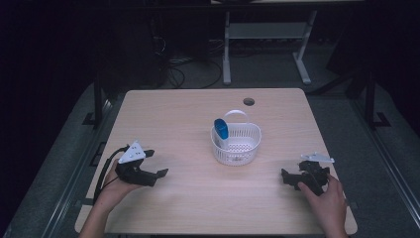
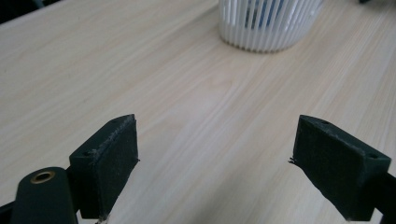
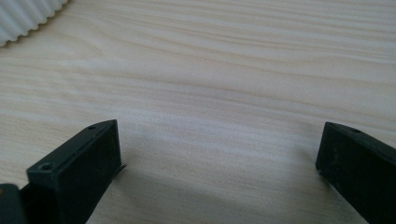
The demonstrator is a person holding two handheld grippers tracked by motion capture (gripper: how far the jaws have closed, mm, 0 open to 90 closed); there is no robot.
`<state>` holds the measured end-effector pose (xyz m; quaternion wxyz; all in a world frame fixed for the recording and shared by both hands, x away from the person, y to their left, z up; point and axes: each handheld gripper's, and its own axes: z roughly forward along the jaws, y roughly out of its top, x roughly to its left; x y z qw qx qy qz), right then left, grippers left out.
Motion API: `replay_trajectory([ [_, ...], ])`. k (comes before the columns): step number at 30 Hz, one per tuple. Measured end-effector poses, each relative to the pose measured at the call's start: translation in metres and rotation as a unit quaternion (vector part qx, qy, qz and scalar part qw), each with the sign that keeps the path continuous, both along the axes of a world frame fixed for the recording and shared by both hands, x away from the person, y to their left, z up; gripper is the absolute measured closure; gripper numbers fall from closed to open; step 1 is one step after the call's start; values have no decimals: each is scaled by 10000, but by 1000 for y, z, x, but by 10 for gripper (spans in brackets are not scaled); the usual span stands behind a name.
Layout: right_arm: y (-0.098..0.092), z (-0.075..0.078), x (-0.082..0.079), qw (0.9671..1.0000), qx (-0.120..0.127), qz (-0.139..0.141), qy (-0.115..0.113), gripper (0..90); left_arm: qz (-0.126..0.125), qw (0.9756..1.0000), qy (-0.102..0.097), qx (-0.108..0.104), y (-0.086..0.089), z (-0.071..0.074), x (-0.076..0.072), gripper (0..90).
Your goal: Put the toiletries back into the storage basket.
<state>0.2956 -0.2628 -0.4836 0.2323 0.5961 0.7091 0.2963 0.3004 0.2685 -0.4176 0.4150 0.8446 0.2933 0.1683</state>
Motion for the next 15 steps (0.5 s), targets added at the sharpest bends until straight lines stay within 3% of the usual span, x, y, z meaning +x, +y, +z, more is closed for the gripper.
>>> replay_trajectory([
  [8, 0, 0, 0, 10000, 1, 0, -1, 0, 167, 9996, 167, 121, 15, -13, -11, 139],
  [15, 0, 0, 0, 10000, 1, 1, -1, 0, 311, 9983, 324, 380, 27, -25, -19, 139],
])
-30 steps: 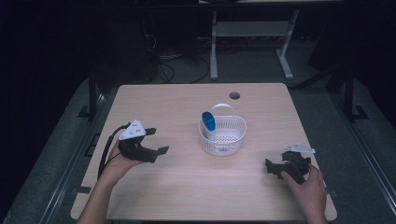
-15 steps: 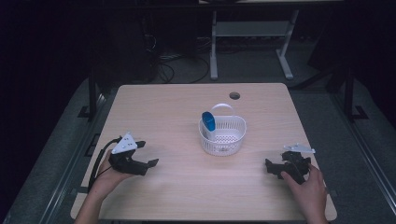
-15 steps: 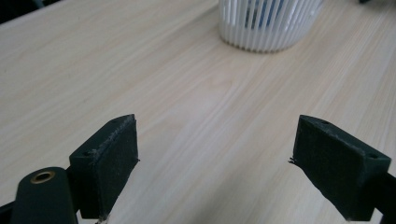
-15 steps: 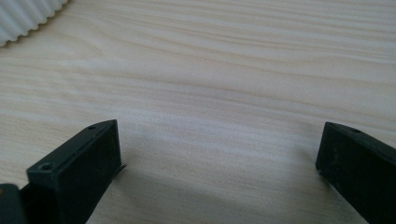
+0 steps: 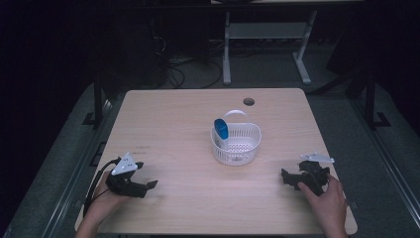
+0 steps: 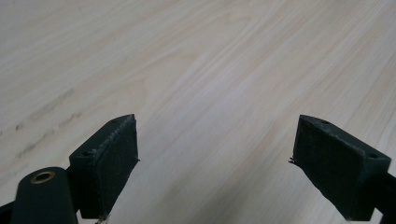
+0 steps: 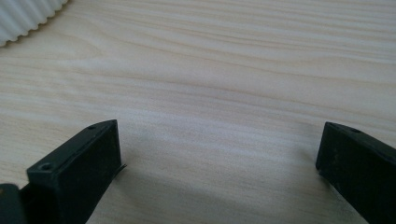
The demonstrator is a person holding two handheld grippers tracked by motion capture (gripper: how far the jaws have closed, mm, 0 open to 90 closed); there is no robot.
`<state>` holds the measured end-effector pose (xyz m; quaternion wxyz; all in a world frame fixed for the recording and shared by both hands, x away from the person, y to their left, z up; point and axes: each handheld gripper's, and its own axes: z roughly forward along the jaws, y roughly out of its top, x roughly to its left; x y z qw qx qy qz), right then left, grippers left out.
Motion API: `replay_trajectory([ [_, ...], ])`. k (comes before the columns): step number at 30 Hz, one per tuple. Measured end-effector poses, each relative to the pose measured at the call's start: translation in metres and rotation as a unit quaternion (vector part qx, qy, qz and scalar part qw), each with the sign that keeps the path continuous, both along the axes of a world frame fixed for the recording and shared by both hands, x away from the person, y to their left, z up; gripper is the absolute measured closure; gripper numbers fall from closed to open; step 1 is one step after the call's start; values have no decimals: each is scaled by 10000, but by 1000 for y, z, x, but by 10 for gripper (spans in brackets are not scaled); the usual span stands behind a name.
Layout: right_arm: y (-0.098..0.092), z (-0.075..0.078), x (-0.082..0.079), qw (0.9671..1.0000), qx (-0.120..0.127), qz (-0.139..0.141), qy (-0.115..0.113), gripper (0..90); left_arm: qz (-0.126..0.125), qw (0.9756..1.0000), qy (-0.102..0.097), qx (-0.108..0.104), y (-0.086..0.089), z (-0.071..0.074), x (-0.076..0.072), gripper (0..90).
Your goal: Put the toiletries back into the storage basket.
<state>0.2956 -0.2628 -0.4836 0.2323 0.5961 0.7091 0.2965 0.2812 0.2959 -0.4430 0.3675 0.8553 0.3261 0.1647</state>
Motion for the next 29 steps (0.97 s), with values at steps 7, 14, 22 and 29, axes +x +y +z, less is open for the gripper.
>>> replay_trajectory([
  [7, 0, 0, 0, 10000, 0, 0, -1, 0, 88, 9988, 125, 465, 5, -17, -3, 139],
  [14, 0, 0, 0, 10000, 4, -12, 6, 0, 140, 9992, 266, 278, 10, -26, -2, 135],
  [22, 1, 0, -1, 10000, 8, -16, 6, 0, 98, 9997, 197, -42, 17, -32, -3, 133],
  [29, 1, 0, -1, 10000, 6, -14, 4, 0, 81, 9998, 197, -42, 17, -32, -3, 133],
])
